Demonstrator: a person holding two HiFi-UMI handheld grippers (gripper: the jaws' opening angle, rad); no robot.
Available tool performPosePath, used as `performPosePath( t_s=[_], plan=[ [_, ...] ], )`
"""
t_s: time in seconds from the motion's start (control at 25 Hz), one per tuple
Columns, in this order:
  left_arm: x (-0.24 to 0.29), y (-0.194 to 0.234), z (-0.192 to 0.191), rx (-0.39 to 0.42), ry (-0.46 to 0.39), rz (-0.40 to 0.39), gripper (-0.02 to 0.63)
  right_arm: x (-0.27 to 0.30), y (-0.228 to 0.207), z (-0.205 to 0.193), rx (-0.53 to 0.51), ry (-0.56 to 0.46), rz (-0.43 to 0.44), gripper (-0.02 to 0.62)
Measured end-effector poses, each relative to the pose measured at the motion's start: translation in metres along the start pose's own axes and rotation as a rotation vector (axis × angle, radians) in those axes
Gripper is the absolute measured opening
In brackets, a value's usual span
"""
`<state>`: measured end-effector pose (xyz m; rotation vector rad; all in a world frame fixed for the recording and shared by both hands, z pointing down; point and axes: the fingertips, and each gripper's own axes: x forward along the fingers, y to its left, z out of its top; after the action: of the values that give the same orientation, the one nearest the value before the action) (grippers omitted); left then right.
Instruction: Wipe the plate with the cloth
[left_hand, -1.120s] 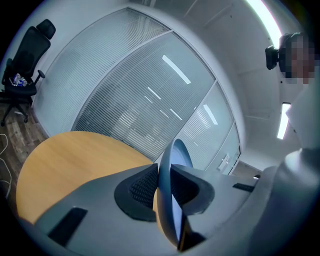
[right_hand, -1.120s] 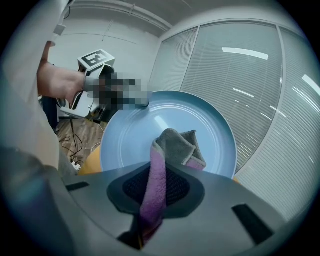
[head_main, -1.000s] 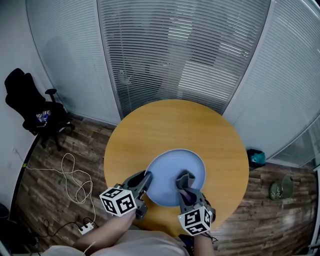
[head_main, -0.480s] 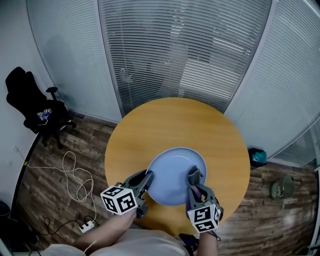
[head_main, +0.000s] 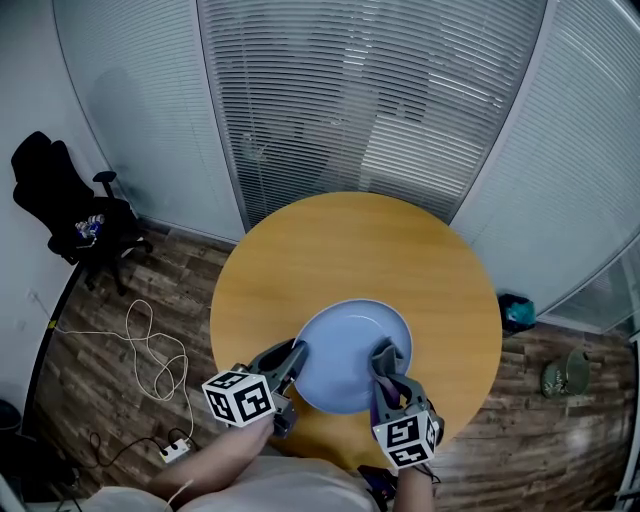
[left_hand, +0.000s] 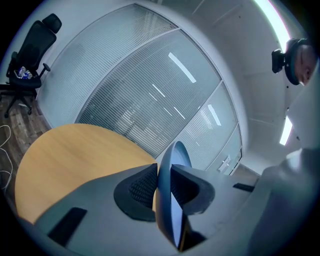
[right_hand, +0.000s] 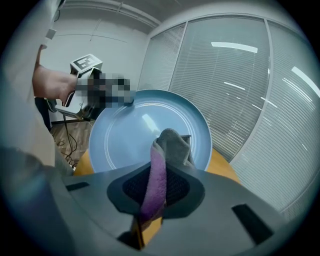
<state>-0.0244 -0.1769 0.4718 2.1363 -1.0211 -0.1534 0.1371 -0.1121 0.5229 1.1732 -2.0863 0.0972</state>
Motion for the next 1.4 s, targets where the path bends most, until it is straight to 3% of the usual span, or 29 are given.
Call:
performPosePath(
  t_s=[0.84,1.4],
  plan=[
    [0.001,-0.002,0.004,0.004,-0.019,0.001,0.067,0.014,0.087,0.017,-0.128,0.0,0.232,0.051],
    [-0.003,-0.007,-0.001,0.0,-0.017,-0.009,0.067,0.011,0.133,0.049,-0.197,-0.07,0.329,0.051]
  ],
)
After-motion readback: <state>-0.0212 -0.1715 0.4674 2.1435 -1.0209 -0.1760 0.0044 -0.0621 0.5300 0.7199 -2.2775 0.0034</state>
